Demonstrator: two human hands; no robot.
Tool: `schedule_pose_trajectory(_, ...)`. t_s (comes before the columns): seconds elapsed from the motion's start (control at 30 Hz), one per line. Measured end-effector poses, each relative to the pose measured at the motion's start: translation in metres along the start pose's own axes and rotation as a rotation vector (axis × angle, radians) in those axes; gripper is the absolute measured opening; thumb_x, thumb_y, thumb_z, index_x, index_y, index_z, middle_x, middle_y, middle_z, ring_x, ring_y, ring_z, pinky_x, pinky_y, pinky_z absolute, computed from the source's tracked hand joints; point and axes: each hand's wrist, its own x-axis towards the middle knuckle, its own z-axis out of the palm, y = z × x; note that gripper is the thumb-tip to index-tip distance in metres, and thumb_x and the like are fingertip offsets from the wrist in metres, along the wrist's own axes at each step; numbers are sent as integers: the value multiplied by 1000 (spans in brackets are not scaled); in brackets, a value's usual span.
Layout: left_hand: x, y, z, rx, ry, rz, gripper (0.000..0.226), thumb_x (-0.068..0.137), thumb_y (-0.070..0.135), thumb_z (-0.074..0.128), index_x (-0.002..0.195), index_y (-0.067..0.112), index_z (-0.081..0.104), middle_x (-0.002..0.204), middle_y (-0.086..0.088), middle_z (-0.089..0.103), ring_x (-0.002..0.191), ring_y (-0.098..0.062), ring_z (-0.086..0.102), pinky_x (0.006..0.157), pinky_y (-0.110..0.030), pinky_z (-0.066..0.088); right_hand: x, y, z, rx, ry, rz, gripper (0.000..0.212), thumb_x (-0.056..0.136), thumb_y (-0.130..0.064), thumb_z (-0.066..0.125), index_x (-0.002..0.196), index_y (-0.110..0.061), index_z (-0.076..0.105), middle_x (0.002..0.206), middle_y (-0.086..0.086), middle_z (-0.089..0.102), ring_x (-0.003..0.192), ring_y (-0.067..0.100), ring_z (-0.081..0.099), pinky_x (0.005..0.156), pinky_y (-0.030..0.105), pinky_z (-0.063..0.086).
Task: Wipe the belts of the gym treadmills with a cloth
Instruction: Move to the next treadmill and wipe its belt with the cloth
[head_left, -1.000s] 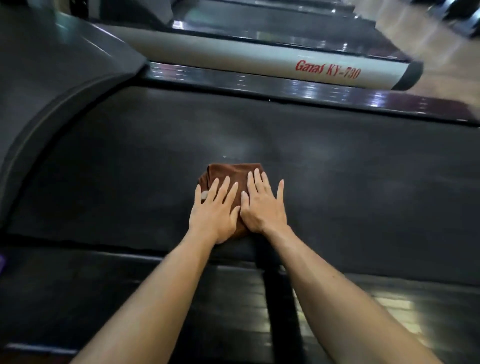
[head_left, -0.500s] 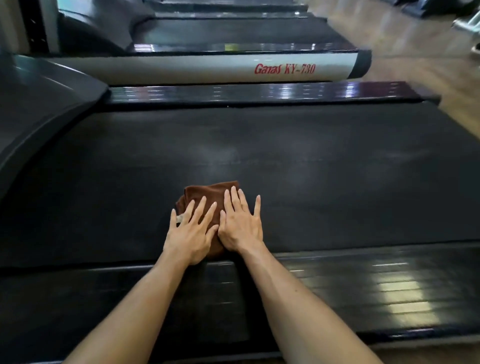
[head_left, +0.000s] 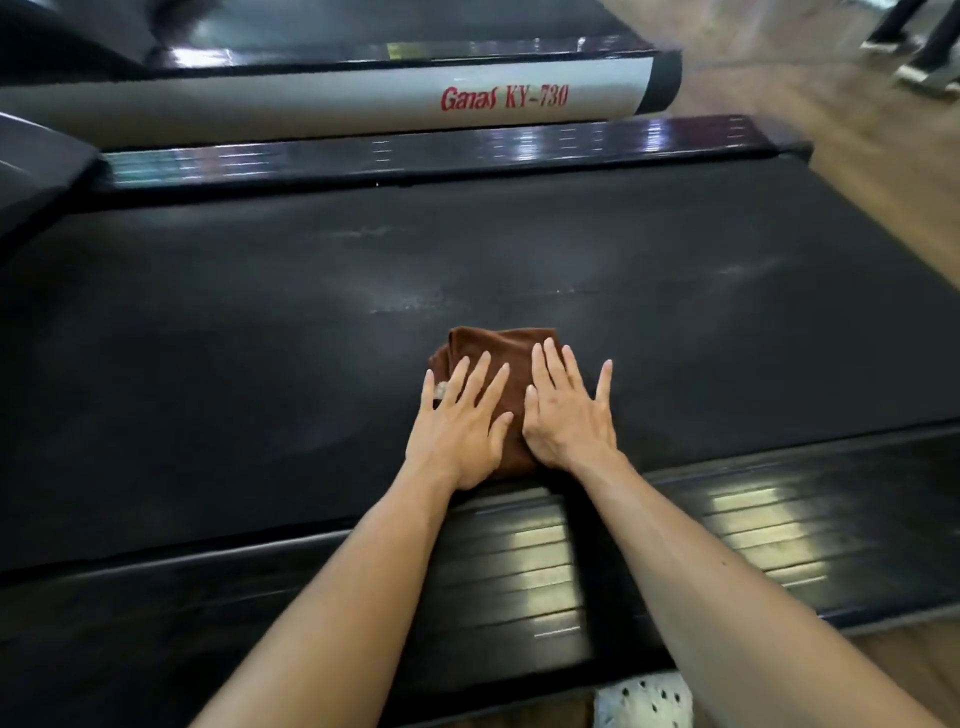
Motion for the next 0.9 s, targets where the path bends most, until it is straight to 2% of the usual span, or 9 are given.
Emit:
schedule_pose_trajectory(0.2, -18, -16, -2, 48, 11, 17, 67, 107, 52, 17, 165, 25, -3, 171, 9, -11, 158, -12, -10, 127, -53, -6, 1, -2, -4, -57, -22, 13, 64, 108, -36, 19, 167, -16, 1, 175, 0, -7, 160, 18, -11, 123, 61, -17)
schedule_pose_trajectory(0.33, -35, -24, -8, -20, 18, 36, 68, 106, 51, 24, 165, 24, 2, 172, 9, -7, 158, -12, -7, 127, -50, -7, 4, -13, -18, -67, -19, 4, 70, 102, -35, 32, 165, -10, 14, 174, 8, 6, 161, 21, -9, 123, 57, -20)
schedule_pose_trajectory(0.43, -43, -40, -13, -166, 130, 88, 68, 102, 49, 32, 163, 21, 21, 172, 6, 6, 158, -10, 2, 128, -45, -4, 8, -23, -26, 95, 34, -47, 69, 99, -30, 42, 163, -14, 22, 173, 15, 11, 161, 26, -3, 128, 49, -12)
schedule_pose_trajectory(0.5, -48, -58, -12, -229, 246, 31, 64, 102, 42, 37, 161, 20, 26, 171, 4, 12, 157, -10, 8, 129, -43, 0, 7, -31, -21, 172, 79, -91, 67, 99, -31, 46, 163, -23, 25, 172, 17, 10, 160, 29, 0, 129, 46, -6)
schedule_pose_trajectory(0.57, -49, -77, -9, -204, 299, -104, 63, 104, 37, 40, 162, 20, 23, 172, 2, 12, 158, -14, 6, 129, -45, 0, 4, -40, -10, 144, 78, -102, 64, 103, -44, 43, 163, -34, 25, 173, 16, 7, 160, 33, 0, 129, 48, -6)
schedule_pose_trajectory(0.63, -49, -95, -7, -132, 256, -208, 64, 105, 40, 36, 164, 24, 16, 172, 2, 6, 159, -15, 1, 128, -48, -2, 3, -45, -1, 62, 22, -81, 65, 103, -59, 33, 164, -41, 17, 174, 14, 1, 159, 38, -7, 127, 56, -8)
schedule_pose_trajectory(0.73, -50, -114, 3, -45, 176, -216, 63, 105, 46, 29, 164, 33, 9, 172, 6, 0, 159, -15, -3, 127, -51, -2, 6, -47, 4, -39, -27, -53, 82, 94, -81, 24, 165, -42, 8, 174, 14, -6, 157, 45, -11, 123, 65, -10)
schedule_pose_trajectory(0.8, -53, -118, 8, -74, 213, -215, 61, 105, 44, 32, 163, 37, 14, 172, 8, 5, 158, -13, 0, 128, -50, 1, 7, -48, 6, -85, -30, -46, 94, 87, -91, 21, 165, -41, 6, 173, 15, -6, 156, 48, -12, 120, 70, -10)
schedule_pose_trajectory(0.9, -51, -120, 12, -104, 281, -244, 58, 103, 40, 41, 160, 40, 26, 171, 10, 16, 158, -12, 8, 127, -48, 7, 10, -51, 13, -101, 19, -9, 96, 82, -95, 20, 164, -46, 7, 174, 9, -4, 156, 48, -12, 115, 79, -7)
